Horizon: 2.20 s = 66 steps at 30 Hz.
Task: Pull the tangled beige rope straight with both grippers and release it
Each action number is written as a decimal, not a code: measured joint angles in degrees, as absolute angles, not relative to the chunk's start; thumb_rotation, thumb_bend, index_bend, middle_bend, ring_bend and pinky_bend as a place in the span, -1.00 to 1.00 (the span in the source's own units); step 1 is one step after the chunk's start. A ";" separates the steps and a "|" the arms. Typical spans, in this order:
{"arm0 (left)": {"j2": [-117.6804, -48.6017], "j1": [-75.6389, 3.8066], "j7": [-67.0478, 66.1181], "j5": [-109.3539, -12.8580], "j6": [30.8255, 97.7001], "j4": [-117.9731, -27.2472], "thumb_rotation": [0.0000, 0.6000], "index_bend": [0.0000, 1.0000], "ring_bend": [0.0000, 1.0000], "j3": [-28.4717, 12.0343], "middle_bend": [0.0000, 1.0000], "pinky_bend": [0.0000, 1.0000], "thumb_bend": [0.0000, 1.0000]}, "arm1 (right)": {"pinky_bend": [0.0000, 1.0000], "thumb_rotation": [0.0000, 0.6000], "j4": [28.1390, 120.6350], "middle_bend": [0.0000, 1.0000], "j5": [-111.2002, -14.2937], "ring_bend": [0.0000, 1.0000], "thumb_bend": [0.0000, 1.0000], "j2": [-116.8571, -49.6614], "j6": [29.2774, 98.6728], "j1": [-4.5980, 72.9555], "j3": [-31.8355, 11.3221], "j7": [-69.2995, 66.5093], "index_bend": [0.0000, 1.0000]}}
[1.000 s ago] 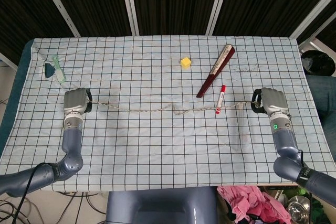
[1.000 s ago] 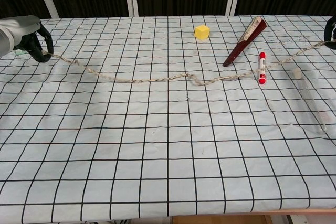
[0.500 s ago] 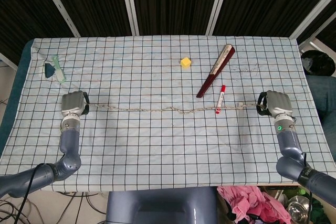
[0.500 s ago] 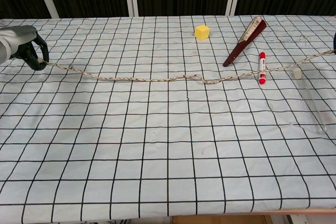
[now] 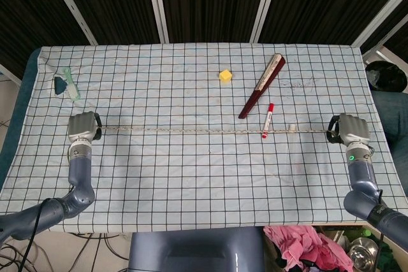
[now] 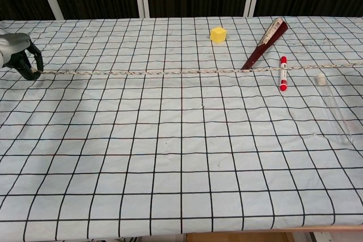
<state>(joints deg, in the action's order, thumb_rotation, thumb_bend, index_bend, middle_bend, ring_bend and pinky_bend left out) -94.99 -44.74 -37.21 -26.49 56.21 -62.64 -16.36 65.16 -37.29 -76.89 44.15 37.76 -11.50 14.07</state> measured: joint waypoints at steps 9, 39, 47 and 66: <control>-97.16 -43.83 -35.03 -27.86 54.22 -59.04 1.00 0.28 0.98 -15.90 0.89 1.00 -0.08 | 0.31 1.00 63.68 0.28 -38.72 0.48 0.01 -78.40 43.40 37.38 -11.15 13.52 0.47; -98.11 -42.89 -34.86 -29.19 47.57 -55.29 1.00 -0.63 0.96 -15.32 0.84 1.00 -0.82 | 0.30 1.00 60.07 0.16 -30.21 0.42 -0.54 -81.12 36.68 40.59 -7.46 23.56 -0.64; -93.67 -42.92 -38.16 -27.21 48.78 -61.40 1.00 -0.73 0.93 -15.05 0.80 0.99 -1.00 | 0.30 1.00 63.25 0.15 -26.78 0.40 -0.54 -77.16 37.39 41.08 -7.45 24.36 -0.67; -82.38 -42.29 -36.97 -28.94 58.02 -82.62 1.00 -0.66 0.04 -17.96 -0.05 0.27 -1.00 | -0.31 1.00 71.63 -0.46 -31.70 -0.15 -0.56 -67.16 46.71 38.85 -12.12 17.58 -0.67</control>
